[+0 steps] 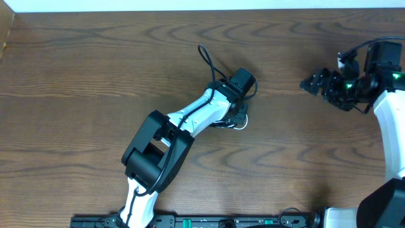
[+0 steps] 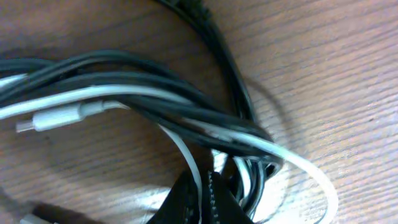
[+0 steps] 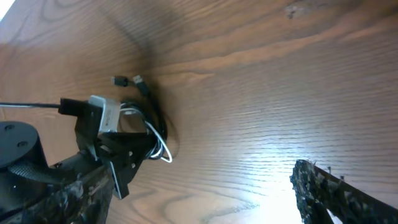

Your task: Untangle cables

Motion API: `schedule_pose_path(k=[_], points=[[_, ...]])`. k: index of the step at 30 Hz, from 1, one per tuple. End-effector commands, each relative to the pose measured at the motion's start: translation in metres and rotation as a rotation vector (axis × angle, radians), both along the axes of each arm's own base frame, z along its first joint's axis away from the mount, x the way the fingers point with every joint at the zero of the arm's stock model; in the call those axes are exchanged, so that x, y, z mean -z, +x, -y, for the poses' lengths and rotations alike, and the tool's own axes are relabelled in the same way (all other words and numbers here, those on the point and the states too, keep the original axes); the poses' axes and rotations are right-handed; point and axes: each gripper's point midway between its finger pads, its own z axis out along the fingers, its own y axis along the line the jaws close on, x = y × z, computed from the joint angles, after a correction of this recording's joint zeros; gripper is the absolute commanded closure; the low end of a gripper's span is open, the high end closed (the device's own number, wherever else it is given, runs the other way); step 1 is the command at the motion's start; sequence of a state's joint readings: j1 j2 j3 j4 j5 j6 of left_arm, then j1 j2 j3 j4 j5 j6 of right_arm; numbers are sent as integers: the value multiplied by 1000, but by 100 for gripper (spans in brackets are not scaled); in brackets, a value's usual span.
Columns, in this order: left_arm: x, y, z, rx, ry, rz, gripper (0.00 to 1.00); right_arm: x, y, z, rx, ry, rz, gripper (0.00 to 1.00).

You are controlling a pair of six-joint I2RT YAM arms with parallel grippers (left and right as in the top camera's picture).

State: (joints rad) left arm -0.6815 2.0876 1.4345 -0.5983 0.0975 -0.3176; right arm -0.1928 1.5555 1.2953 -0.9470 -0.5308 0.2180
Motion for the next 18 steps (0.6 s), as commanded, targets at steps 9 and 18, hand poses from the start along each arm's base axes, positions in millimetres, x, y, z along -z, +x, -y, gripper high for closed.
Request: schedule_pose_path(k=[9, 18], points=[[-146, 3, -7, -25, -245, 119, 93, -13, 11, -26, -62, 9, 66, 12], [-223, -10, -15, -33, -367, 249, 93, -19, 15, -69, -144, 27, 102, 14]])
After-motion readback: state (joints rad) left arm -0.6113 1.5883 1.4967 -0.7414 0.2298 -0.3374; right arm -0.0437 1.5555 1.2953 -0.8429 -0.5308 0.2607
